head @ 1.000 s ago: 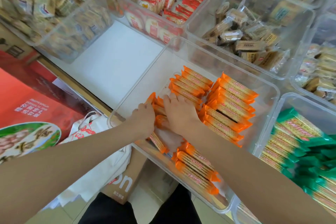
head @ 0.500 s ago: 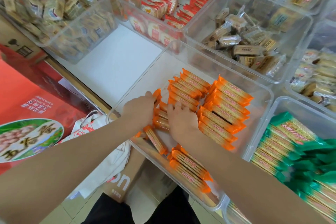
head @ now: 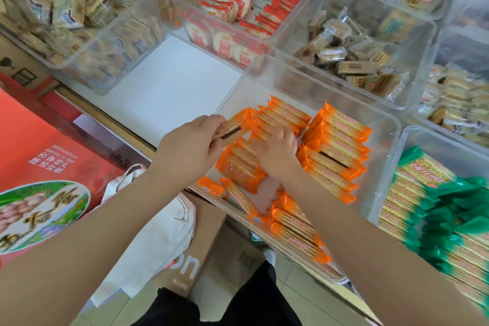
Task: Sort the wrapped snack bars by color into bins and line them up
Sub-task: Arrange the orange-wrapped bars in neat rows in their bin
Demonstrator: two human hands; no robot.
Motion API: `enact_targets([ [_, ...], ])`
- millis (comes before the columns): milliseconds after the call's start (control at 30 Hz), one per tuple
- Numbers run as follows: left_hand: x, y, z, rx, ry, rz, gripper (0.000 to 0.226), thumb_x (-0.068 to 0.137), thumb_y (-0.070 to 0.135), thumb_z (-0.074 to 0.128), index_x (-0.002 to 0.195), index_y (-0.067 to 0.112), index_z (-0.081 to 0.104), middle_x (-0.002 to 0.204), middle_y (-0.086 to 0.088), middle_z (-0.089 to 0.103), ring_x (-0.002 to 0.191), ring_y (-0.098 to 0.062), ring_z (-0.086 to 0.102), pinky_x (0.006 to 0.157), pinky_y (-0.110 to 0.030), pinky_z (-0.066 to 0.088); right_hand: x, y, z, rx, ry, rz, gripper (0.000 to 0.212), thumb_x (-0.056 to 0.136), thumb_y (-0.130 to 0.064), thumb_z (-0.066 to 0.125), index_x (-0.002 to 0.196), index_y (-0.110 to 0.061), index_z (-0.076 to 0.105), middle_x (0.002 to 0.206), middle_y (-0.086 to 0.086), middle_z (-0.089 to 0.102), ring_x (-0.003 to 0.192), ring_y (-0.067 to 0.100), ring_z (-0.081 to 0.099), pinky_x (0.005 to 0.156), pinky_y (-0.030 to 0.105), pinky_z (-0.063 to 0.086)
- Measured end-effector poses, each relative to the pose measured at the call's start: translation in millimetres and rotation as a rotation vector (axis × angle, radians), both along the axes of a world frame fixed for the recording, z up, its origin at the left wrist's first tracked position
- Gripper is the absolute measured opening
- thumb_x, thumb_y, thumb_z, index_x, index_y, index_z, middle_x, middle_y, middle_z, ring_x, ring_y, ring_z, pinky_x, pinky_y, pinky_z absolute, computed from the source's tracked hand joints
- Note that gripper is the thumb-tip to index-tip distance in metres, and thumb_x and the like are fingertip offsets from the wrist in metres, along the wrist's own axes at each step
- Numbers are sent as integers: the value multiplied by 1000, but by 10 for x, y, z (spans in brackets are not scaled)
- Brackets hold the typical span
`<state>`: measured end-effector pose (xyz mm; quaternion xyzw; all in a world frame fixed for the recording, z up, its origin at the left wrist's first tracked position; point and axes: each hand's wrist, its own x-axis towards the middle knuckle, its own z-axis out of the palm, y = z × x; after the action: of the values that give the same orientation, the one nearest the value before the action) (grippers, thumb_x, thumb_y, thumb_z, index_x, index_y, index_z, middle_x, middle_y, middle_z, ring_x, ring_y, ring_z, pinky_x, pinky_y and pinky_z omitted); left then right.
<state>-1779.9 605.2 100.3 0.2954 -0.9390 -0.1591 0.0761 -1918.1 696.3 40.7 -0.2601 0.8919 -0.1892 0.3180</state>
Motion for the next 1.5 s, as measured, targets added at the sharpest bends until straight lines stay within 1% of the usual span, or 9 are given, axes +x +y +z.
enact_targets([
  [200,82,-179,-52,56,31,-93,33,89,21,51,122,19,52,108,-2,61,89,-26,58,64,-27,34,59,-183,-72,-353,-523,-878,82,82,-31,63,147,-18,15,140,7,39,126,31,43,102,46,39],
  [367,156,-303,-64,124,75,-156,33,88,22,53,121,19,54,108,-2,63,91,-26,59,71,-32,43,88,-94,-123,-389,-503,-776,45,92,-10,35,135,-20,38,107,4,54,109,32,54,94,44,46],
  [567,150,-358,-19,197,85,-228,33,87,20,54,120,17,56,106,0,65,90,-23,60,72,-30,44,327,246,206,-267,-95,-218,24,95,-17,47,118,-17,54,111,1,56,91,19,58,71,27,48],
  [733,170,-357,71,445,151,-198,31,87,14,60,118,18,58,97,8,61,82,-12,60,72,-13,43,369,285,590,-755,-782,-453,38,100,-39,30,125,-17,49,113,4,63,99,21,63,82,31,51],
  [900,214,-267,40,316,236,-484,24,85,16,60,109,19,62,99,10,61,90,-3,53,78,-16,45,259,343,732,-537,-1164,-585,63,94,-57,31,119,-4,53,97,15,69,80,24,70,56,24,57],
  [1033,293,-162,-26,273,252,-648,28,81,35,57,106,25,61,108,13,58,101,-4,50,86,-12,39,274,441,762,-517,-1036,-357,21,93,-10,52,113,-3,58,83,3,69,68,9,68,55,19,53],
  [1133,313,-144,8,370,243,-526,42,76,53,55,111,28,58,119,17,47,113,1,41,96,-7,28,285,496,753,-534,-822,-159,33,86,7,57,112,-12,57,93,1,66,79,7,66,66,18,54],
  [1300,252,-166,164,393,98,-386,52,80,36,69,126,22,51,117,16,47,106,2,43,86,0,29,334,438,774,-609,-575,155,38,80,11,63,103,-18,59,100,-3,64,92,2,62,86,23,53],
  [1500,448,-231,157,528,95,-115,17,79,29,71,91,30,59,77,16,60,66,5,55,57,-5,39,324,284,591,-525,-566,18,18,92,-22,56,100,-6,61,96,8,62,88,16,61,84,30,52],
])
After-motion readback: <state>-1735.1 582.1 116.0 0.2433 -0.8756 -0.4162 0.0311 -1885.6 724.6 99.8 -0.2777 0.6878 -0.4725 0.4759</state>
